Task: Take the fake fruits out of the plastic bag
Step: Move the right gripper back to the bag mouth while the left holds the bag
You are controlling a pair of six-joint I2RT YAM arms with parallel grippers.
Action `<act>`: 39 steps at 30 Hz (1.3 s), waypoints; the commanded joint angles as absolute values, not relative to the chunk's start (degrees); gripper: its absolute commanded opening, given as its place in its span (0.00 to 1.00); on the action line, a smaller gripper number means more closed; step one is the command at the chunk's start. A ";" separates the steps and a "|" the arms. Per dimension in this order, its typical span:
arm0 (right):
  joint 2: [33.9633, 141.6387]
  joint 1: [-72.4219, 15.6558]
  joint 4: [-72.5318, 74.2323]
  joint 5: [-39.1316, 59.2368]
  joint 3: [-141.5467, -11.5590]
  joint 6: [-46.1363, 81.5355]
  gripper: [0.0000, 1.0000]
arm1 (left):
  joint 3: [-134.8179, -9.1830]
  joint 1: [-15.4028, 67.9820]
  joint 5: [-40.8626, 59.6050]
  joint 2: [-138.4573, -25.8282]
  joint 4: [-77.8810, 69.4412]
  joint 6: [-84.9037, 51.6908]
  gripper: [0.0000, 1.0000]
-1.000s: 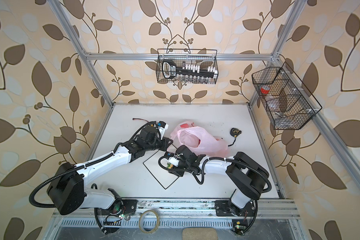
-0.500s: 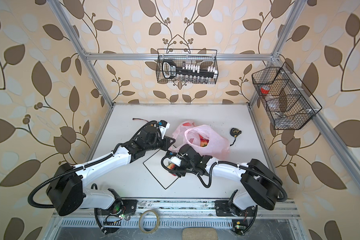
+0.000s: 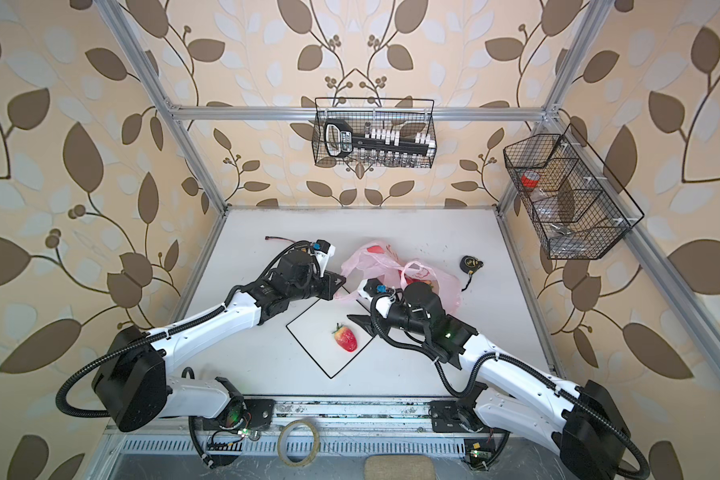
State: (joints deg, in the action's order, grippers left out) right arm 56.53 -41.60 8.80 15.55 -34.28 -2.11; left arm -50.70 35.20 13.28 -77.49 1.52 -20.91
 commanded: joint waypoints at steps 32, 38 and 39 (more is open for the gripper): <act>54.67 -29.12 -7.38 6.78 -30.39 38.50 0.37 | -42.23 42.19 25.64 -72.77 -12.79 -35.71 0.71; 52.87 -29.17 -7.43 5.01 -29.98 38.16 0.35 | -41.29 43.07 15.76 -67.99 -5.92 -37.90 0.83; 52.69 -29.17 -7.44 4.55 -30.21 38.00 0.35 | -41.43 43.07 13.45 -66.46 -3.59 -37.80 0.84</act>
